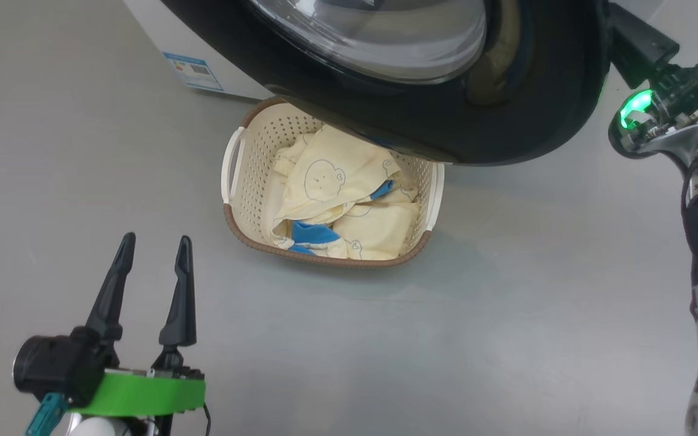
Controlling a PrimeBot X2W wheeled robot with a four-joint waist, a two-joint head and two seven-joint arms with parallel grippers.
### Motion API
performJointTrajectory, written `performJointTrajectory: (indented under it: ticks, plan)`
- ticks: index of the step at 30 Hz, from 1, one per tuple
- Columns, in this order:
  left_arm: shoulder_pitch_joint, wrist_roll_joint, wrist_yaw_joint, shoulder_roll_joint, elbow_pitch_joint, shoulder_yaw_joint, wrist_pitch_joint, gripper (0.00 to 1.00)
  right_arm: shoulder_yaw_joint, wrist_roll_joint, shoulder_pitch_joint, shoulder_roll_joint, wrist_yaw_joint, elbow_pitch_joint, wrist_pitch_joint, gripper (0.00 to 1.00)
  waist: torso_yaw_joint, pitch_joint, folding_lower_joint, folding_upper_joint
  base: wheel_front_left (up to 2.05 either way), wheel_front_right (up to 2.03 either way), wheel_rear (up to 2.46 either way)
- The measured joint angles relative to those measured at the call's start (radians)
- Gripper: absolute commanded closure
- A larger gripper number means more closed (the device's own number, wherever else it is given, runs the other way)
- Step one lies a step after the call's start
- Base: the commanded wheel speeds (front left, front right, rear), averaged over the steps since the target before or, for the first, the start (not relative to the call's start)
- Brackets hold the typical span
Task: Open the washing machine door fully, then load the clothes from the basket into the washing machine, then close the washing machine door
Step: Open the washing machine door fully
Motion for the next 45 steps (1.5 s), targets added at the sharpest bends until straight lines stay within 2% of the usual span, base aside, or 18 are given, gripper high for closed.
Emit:
performJointTrajectory:
  ticks: [9, 24, 45]
  plan:
    - [0.015, -0.011, 0.000, 0.000, 0.018, -0.008, 0.000, 0.00, 0.065, -0.001, 0.079, 0.023, 0.000, -0.008, 0.013, 1.00, -0.003, -0.068, 0.0000, 0.0000, 0.00, 0.00, 0.00]
    - [0.058, -0.044, 0.000, 0.001, 0.043, -0.020, 0.000, 0.00, 0.247, 0.010, 0.248, 0.052, 0.000, -0.069, 0.009, 1.00, -0.005, -0.207, 0.0000, -0.0001, 0.00, 0.00, 0.00]
    - [0.065, -0.061, 0.001, 0.001, 0.060, -0.042, 0.000, 0.00, 0.562, 0.044, 0.325, 0.054, 0.000, -0.130, -0.162, 1.00, 0.026, -0.260, 0.0000, 0.0000, 0.00, 0.00, 0.00]
